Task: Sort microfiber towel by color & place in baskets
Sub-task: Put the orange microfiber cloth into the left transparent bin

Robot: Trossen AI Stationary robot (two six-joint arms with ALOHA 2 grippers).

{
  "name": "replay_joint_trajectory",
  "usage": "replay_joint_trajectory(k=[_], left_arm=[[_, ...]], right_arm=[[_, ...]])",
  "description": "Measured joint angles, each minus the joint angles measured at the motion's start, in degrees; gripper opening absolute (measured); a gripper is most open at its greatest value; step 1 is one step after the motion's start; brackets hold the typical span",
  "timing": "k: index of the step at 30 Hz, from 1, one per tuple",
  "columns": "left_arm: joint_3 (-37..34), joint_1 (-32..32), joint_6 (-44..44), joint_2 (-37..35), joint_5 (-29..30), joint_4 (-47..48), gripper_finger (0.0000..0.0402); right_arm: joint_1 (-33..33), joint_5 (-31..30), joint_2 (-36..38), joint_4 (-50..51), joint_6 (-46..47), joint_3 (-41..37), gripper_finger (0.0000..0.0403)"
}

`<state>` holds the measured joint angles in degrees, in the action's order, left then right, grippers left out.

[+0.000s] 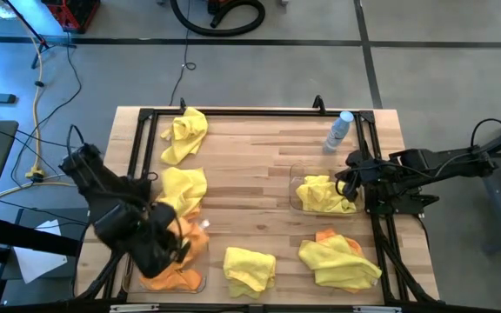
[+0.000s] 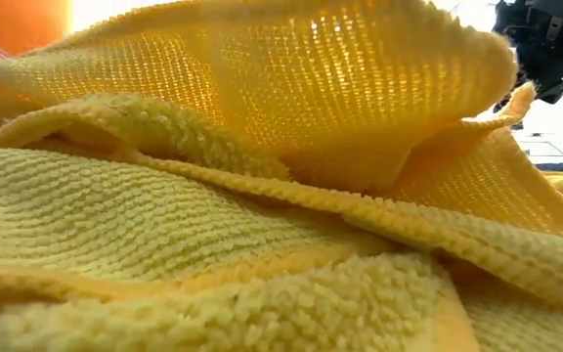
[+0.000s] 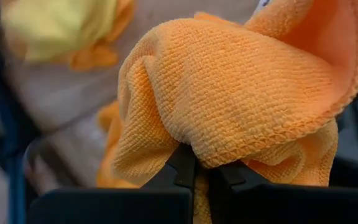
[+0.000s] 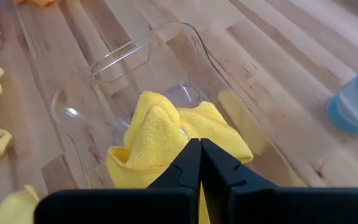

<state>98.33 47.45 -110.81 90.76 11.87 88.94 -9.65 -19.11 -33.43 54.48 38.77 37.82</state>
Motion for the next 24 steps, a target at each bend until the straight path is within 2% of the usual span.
replay_joint_trajectory(k=[3,8,19,24], left_arm=[[0.0,2.4,-1.0,1.7,-2.6,0.3,0.0],[-0.1,5.0,-0.2,5.9,-2.7,-0.9,0.0],[-0.2,5.1,8.7,16.1,-4.6,-3.8,0.0],[-8.9,5.1,9.3,15.0,-5.4,-13.6,0.0]], right_arm=[[0.0,-0.8,0.0,0.0,1.5,0.0,0.0002],[0.0,-1.9,0.0,-0.1,4.8,0.0,0.0002],[0.0,-1.9,0.0,-4.3,6.3,0.0,0.0002],[0.0,-1.9,0.0,-5.6,6.2,0.0,0.0002]])
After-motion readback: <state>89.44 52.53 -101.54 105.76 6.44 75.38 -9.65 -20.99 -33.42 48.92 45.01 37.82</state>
